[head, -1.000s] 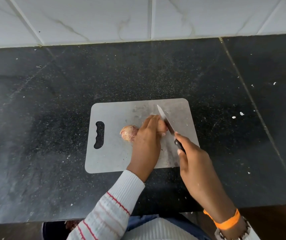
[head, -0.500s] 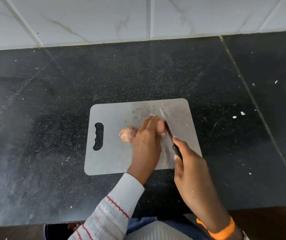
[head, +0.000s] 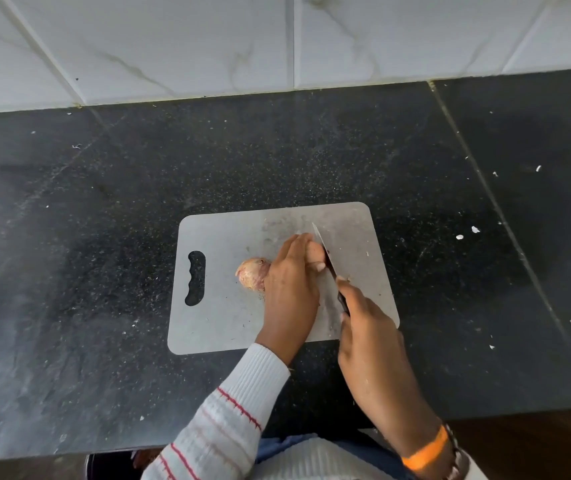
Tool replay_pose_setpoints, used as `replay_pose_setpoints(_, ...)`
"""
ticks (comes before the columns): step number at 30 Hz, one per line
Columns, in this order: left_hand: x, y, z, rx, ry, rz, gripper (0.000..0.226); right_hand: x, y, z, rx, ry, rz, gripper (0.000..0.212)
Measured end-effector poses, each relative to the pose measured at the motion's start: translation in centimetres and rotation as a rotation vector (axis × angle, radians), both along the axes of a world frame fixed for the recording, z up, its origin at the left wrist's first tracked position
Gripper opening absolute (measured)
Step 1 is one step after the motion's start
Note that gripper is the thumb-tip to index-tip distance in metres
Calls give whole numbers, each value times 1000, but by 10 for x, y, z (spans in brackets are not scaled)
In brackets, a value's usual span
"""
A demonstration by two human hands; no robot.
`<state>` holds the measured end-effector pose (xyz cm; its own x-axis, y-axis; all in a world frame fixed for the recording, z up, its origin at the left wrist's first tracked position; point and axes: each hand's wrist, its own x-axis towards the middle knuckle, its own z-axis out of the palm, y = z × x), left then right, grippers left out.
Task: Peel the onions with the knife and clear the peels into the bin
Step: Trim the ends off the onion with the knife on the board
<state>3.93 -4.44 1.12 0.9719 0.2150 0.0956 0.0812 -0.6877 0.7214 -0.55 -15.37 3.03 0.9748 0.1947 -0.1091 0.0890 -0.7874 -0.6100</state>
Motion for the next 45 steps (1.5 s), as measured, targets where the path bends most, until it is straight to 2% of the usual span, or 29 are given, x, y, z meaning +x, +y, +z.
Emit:
replay_pose_setpoints(4, -2, 3, -3, -9, -3, -3, 43, 10, 3, -10, 1, -26, 9, 55)
replay_pose_setpoints(7, -2, 6, -2, -99, 8, 49, 40, 2, 0, -13, 45, -35, 10, 53)
replay_pose_setpoints(12, -2, 10, -2, -163, 44, 64, 39, 11, -2, -23, -33, -60, 25, 55)
replay_pose_setpoints(16, -5, 13, -1, -117, 66, 60, 41, 28, -9, -21, 203, -63, -86, 43)
replay_pose_setpoints(21, -14, 14, 2, -95, 21, 15, 40, 28, -16, -14, 333, -16, -100, 38)
replay_pose_setpoints(25, -12, 22, 9, -177, 174, -30, 25, 23, -15, -17, 352, 3, -57, 39)
replay_pose_setpoints(28, -14, 24, 8, -274, 255, -76, 31, 19, -14, -17, 363, 17, -34, 39)
replay_pose_setpoints(30, -16, 21, 7, -262, 264, -108, 41, 17, -15, -16, 365, 17, -28, 40)
replay_pose_setpoints(32, -17, 16, 5, -203, 209, -95, 42, 14, -16, -14, 357, -9, -31, 40)
replay_pose_setpoints(36, -15, 12, -3, -70, -24, 22, 43, 8, -19, -7, 301, -94, -31, 40)
replay_pose_setpoints(45, -13, 15, -9, -69, -100, 47, 41, -14, -11, -4, 116, -127, 34, 44)
